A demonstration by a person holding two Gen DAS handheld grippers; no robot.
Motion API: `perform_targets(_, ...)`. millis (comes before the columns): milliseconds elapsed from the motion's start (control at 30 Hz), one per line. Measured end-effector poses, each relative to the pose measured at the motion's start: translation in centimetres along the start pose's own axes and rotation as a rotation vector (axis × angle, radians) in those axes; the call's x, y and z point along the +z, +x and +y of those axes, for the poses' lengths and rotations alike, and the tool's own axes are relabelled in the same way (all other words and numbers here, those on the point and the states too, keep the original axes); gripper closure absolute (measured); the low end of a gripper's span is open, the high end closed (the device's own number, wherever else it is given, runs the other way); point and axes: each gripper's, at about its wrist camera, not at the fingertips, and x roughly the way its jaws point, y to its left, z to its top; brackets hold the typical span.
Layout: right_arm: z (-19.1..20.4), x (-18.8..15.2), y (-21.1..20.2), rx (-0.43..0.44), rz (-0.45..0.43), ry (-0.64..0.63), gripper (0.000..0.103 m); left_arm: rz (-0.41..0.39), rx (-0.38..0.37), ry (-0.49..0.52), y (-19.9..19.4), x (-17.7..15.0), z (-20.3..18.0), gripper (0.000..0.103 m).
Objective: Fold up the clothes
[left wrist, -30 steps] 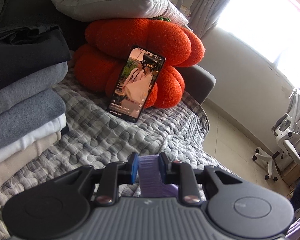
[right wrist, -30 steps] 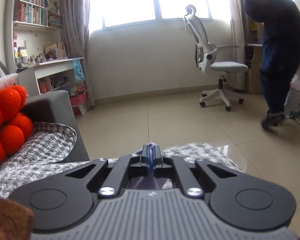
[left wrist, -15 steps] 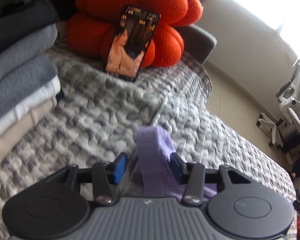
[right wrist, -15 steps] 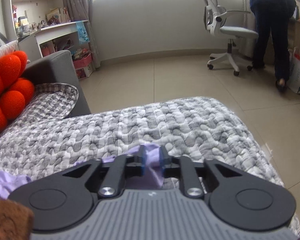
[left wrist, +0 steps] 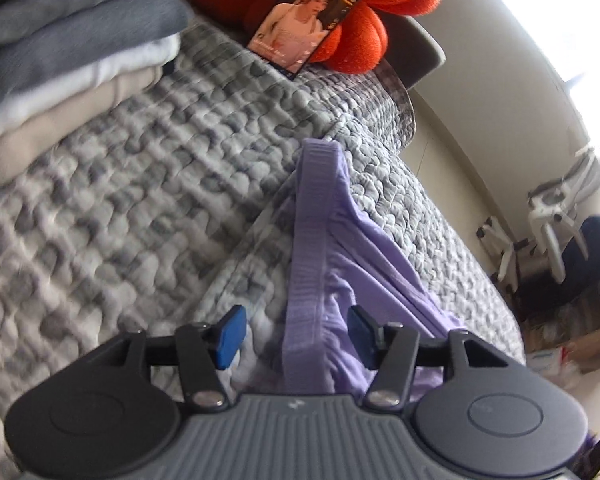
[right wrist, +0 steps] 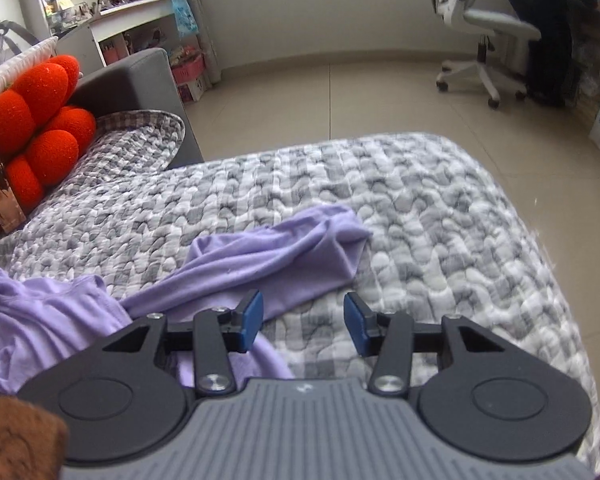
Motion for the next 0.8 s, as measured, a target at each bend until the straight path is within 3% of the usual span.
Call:
perform_targets(200, -0.1, -1.4, -1.3, 0.045, 0.021, 0.023, 0.054, 0.136, -0.187, -0.195, 0.0, -2.5, 2.7, 0.046)
perform_targets(300, -1.0, -2.3, -1.3, 0.06, 0.039, 0.064, 0.053, 0.167, -0.23, -0.271, 0.4, -3.8, 3.6, 0.048)
perform_targets(533, -2.6, -2.9, -1.9, 0.112, 0.057, 0.171, 0.053, 0.111, -0.373, -0.533, 1.4, -5.9, 4.7, 0.053)
perform_targets(700, -2.9, -3.2, -1.6, 0.13, 0.063, 0.21, 0.053, 0.046, -0.369, -0.738, 2.1, -7.8, 5.3, 0.071)
perform_targets(800, -2.5, -3.3, -1.4, 0.146, 0.058, 0.197, 0.054, -0.001, -0.364, -0.813, 2.0, -8.3, 5.5, 0.075)
